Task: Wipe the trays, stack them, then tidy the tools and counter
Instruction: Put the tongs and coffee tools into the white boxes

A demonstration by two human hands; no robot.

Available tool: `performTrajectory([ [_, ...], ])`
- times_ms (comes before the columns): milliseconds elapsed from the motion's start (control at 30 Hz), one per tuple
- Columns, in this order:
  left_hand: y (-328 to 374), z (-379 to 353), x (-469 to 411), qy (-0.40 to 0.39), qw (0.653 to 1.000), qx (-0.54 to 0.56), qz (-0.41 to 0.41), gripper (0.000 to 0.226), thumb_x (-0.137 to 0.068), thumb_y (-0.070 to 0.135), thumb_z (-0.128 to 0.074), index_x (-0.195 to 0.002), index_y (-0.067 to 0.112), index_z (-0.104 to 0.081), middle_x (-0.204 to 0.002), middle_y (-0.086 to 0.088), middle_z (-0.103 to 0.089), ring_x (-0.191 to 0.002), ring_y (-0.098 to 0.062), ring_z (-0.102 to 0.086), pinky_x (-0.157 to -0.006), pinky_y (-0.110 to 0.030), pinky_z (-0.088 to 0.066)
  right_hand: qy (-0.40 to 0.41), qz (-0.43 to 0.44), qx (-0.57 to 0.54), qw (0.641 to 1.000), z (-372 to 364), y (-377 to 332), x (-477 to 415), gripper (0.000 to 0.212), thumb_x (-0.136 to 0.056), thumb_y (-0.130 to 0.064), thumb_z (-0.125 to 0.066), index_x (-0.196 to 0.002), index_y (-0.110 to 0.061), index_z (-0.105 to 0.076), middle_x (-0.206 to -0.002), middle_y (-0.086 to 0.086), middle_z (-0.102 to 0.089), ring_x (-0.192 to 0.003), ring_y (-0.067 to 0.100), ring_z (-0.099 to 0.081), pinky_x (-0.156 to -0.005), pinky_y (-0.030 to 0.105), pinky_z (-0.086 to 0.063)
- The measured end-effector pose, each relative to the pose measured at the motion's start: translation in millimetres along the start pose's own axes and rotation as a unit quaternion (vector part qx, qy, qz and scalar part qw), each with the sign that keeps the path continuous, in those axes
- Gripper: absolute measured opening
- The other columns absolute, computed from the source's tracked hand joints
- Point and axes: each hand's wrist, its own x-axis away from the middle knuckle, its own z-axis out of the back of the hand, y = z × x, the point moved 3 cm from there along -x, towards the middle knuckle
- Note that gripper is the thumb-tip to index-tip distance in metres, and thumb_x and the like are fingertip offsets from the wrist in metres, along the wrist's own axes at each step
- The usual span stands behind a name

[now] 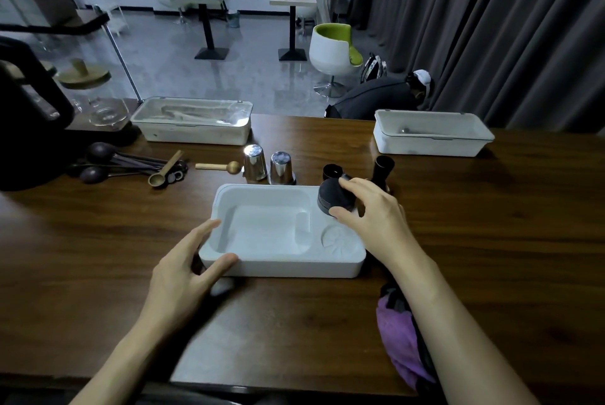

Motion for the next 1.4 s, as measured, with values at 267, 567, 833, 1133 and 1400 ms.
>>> performTrajectory([
  [267,2.2,-2.8,-2.3,0.017,1.000,-0.017,0.014,0.059,-0.082,0.032,-0.083,-0.125,0.056,-0.051,-0.107,0.032,-0.062,-0.082,0.000,-0.061,-0.075,-0.019,-0.045,0.060,-0.019,-0.048,0.997,-13.1,4.5,-2.1,0.053,-0.077,-0.041,-0.084,-0.120,-0.022,-0.061,-0.121,-0.014,-0.054,-0.097,-0.008,-0.040,-0.075,0.004,-0.028],
  [567,-4.9,-5.4,-8.3,0.015,0.999,-0.043,0.028,0.058,-0.082,0.038,-0.083,-0.133,0.046,-0.057,-0.086,0.006,-0.068,-0.074,-0.013,-0.061,-0.073,-0.038,-0.044,0.184,-0.108,-0.086,0.973,30.6,64.7,-3.3,0.024,-0.092,-0.032,-0.071,-0.114,-0.023,-0.074,-0.100,-0.010,-0.071,-0.087,-0.002,-0.062,-0.073,0.008,-0.048],
  [833,0.2,-4.8,-7.3,0.016,0.999,-0.043,0.028,0.053,-0.075,0.055,-0.070,-0.122,0.066,-0.049,-0.072,0.004,-0.063,-0.068,-0.016,-0.060,-0.068,-0.040,-0.046,0.186,-0.131,-0.109,0.968,25.9,87.4,-21.6,0.029,-0.089,-0.034,-0.074,-0.115,-0.023,-0.071,-0.106,-0.006,-0.064,-0.098,0.011,-0.059,-0.082,0.026,-0.052],
  [1133,4.2,-4.2,-9.3,0.017,0.998,-0.038,0.046,0.058,-0.072,0.054,-0.066,-0.129,0.056,-0.055,-0.080,0.003,-0.065,-0.072,-0.015,-0.060,-0.071,-0.039,-0.044,0.089,-0.170,-0.179,0.965,10.9,92.4,-44.5,0.038,-0.088,-0.035,-0.074,-0.125,-0.025,-0.070,-0.100,-0.015,-0.067,-0.108,0.012,-0.058,-0.084,0.024,-0.040],
  [1400,3.4,-5.4,-13.0,0.018,0.998,-0.047,0.041,0.063,-0.073,0.054,-0.066,-0.135,0.047,-0.056,-0.076,0.002,-0.063,-0.071,-0.014,-0.059,-0.069,-0.036,-0.044,0.137,-0.153,-0.217,0.954,13.1,96.9,-48.5,0.022,-0.086,-0.024,-0.076,-0.097,-0.042,-0.068,-0.097,-0.019,-0.071,-0.097,0.005,-0.067,-0.091,0.033,-0.056],
])
